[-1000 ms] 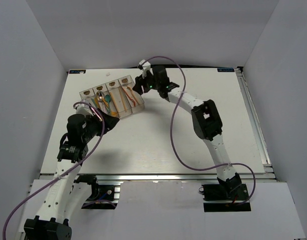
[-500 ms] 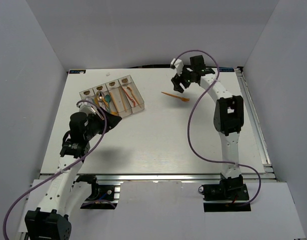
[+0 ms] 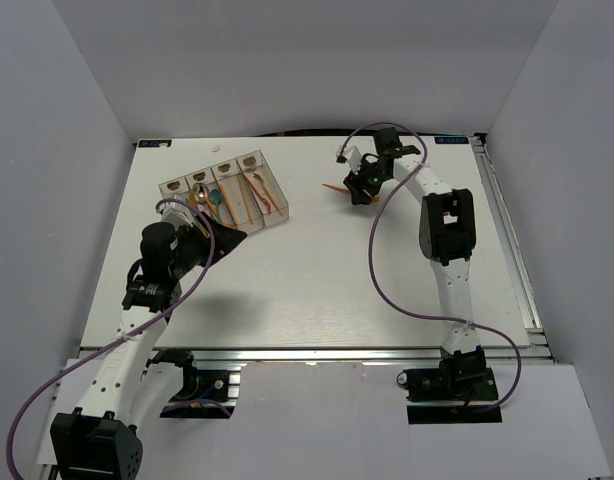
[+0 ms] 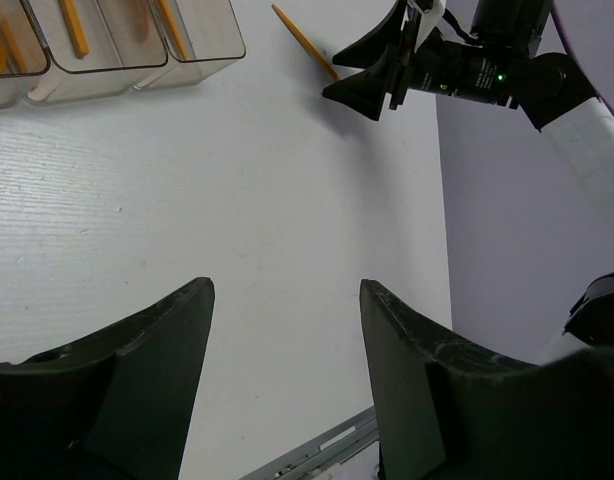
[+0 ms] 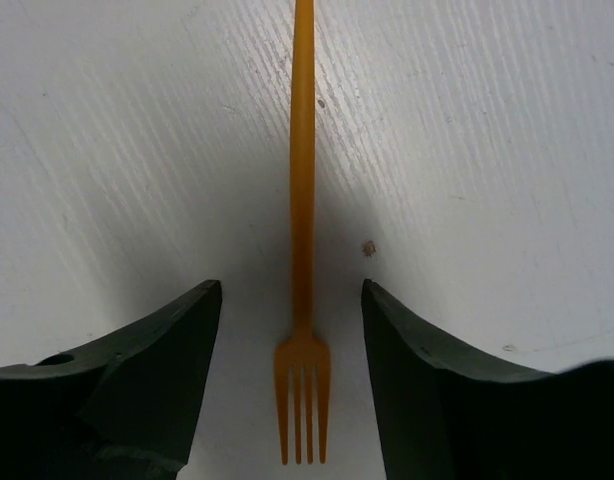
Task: Sort the eating utensils into containers
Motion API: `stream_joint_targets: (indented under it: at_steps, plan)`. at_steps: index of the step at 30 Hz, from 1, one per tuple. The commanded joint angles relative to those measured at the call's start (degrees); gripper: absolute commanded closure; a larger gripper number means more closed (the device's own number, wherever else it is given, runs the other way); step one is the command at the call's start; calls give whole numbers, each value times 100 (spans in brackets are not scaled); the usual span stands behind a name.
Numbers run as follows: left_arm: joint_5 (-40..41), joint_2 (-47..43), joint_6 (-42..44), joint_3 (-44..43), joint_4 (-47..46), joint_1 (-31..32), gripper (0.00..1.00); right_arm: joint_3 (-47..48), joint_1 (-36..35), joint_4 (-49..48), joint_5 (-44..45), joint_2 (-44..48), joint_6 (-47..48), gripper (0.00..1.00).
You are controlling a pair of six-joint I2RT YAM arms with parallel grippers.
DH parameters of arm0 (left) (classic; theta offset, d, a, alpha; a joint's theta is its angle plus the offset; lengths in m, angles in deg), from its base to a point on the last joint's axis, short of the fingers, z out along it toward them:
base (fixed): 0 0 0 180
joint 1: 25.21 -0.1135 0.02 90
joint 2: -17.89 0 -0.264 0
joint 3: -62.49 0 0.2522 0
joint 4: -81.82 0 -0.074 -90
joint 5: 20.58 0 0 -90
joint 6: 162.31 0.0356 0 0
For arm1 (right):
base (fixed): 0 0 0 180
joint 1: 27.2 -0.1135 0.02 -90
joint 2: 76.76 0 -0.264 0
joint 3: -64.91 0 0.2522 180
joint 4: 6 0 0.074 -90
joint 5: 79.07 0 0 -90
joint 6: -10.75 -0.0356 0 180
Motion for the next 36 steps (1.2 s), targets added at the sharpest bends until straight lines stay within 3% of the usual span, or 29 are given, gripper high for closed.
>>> stream_joint_targets:
  at_steps: [1,3,7,13,17,21,28,36]
  plan:
    - [-201,54,-226,79,-249,-9,29,274,11,-43,113,-181,195,42]
    - [-237,98,-305,88,-328,-9,29,265,2,-16,104,-234,239,49]
    - [-342,221,-490,114,-609,0,29,204,28,19,52,-234,336,76]
    - [-448,545,-1042,193,-1049,0,30,-120,81,133,-395,55,389,100]
    - [-369,1090,-1387,150,-1462,167,30,-665,72,-51,-1142,688,-233,100]
    - [44,1994,-1624,-315,-1594,763,30,-1088,-15,-367,-1942,1434,-1917,100]
    - [203,3804,-1897,-1352,-1998,1274,32,-2072,-411,-1501,-1997,2297,-4423,100]
    - [97,4676,-2063,-2170,-2271,1520,32,-2635,-771,-1976,-2163,2578,-5780,100]
